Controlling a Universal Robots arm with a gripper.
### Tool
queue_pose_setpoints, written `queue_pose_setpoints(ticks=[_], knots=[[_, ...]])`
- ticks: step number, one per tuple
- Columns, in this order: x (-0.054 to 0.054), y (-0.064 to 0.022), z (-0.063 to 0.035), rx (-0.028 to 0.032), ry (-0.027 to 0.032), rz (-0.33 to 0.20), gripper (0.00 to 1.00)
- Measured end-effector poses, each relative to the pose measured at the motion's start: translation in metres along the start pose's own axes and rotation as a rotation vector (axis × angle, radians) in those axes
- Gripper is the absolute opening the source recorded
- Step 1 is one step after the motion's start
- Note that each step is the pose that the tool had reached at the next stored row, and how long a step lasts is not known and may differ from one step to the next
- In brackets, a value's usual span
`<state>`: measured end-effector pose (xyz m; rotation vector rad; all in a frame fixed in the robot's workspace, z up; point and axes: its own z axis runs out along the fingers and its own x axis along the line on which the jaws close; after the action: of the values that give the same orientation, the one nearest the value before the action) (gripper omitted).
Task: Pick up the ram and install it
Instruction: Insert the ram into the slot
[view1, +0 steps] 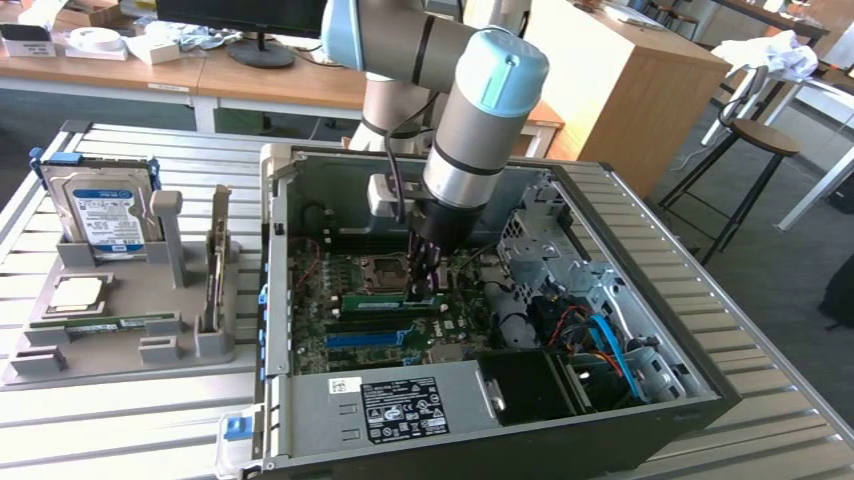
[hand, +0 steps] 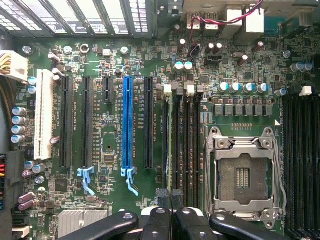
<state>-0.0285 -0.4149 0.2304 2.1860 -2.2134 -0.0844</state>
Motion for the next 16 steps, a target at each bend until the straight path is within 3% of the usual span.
queue_pose_setpoints(ticks=[16], knots=[[0.0000, -0.0001, 0.0000, -0.0003, 0.0006, -0.016, 0.11]])
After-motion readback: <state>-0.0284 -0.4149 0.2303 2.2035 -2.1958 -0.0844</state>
